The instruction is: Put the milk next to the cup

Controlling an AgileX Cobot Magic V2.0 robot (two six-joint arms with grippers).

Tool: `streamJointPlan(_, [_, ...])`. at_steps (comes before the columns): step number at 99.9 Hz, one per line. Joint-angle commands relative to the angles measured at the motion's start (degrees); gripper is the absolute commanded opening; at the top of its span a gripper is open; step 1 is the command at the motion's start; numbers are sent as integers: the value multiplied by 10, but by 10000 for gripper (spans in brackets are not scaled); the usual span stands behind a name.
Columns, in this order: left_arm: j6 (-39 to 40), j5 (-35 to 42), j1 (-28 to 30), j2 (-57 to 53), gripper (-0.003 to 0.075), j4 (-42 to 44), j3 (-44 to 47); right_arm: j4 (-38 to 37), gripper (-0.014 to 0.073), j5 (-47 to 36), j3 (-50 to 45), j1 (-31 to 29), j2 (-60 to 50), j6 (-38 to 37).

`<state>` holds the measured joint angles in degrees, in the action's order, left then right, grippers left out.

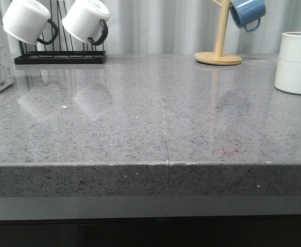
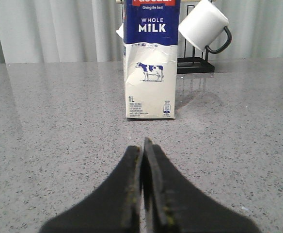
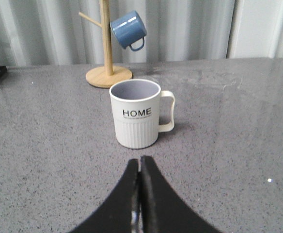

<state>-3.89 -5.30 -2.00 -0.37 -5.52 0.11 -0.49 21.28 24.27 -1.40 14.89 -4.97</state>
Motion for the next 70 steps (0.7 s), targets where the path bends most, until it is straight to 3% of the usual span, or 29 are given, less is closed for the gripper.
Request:
streamJointPlan(1, [4, 47, 0, -18, -21, -2, 24, -7, -25, -60, 19, -1, 45, 2])
streamJointPlan(21, [4, 47, 0, -18, -21, -2, 24, -10, 21, -119, 19, -1, 149, 2])
streamJointPlan(26, [4, 47, 0, -18, -21, -2, 24, -10, 89, -139, 19, -1, 177, 2])
streamJointPlan(38, [4, 47, 0, -18, -21, -2, 24, -10, 349, -192, 19, -1, 245, 2])
streamJointPlan(43, [4, 47, 0, -18, -21, -2, 24, -10, 405, -221, 19, -3, 270, 2])
streamJointPlan(70, [4, 47, 0, -18, -21, -2, 24, -10, 405, -383, 19, -69, 400, 5])
